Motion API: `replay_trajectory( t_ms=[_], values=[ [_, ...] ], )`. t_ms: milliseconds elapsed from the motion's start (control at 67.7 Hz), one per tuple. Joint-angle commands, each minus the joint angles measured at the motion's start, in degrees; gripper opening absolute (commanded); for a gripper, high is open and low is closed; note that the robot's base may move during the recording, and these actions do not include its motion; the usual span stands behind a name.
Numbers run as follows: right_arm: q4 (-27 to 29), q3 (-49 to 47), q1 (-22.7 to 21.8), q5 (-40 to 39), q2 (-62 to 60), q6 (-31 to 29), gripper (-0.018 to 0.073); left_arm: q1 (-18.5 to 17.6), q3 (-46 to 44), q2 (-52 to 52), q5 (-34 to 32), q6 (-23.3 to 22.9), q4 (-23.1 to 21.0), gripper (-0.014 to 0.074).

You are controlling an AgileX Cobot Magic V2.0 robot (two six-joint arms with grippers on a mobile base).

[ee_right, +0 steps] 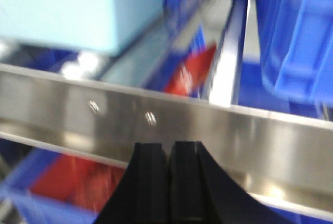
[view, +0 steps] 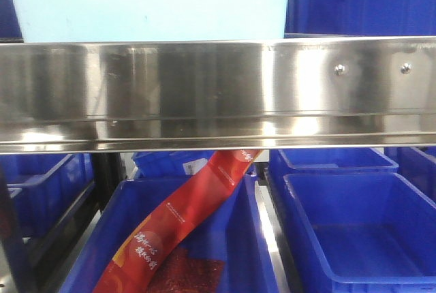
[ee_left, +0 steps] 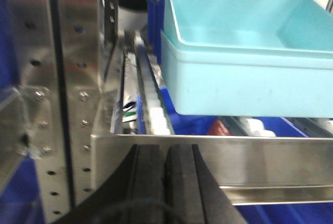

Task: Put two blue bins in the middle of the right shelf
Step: 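Push the teal bin forward onto the upper roller shelf, then open both grippers and pull them back from the teal bin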

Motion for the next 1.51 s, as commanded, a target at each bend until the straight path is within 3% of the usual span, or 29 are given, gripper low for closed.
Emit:
replay_trajectory(
  t_ms=[0, 221, 1152, 1240, 1388, 1491],
  values=[
    [-0.72, 0.53, -0.42, -3.61, -5.45, -0.24, -0.0162, 0.32, 0.02, -0.41, -0.43, 0.02, 1.18, -0.0111],
    [-0.72, 0.53, -0.42, -6.82, -12.49, -0.24, -0.0162, 0.32, 0.14, -0.41, -0.18, 0.02, 1.08, -0.0111],
    [-0.72, 0.53, -0.42, -7.58, -12.49, -0.24, -0.0162, 0.32, 0.61, -0.41, -0.52, 0.02, 1.08, -0.0111],
    [-0.72, 0.53, -0.42, -7.58, -12.49, -0.24, -0.0162, 0.32, 3.46, -0.41, -4.30, 0.02, 1.50, -0.0111],
    [-0.72, 0.53, -0.42, -7.58, -12.49, -0.24, -0.0162, 0.32, 12.16, -0.41, -19.95, 0.02, 6.64, -0.0111],
    [-0.72, 0.53, -0.42, -7.58, -12.49, -0.24, -0.0162, 0.32, 19.35, -0.41, -29.44, 0.02, 7.34, -0.0111]
  ],
)
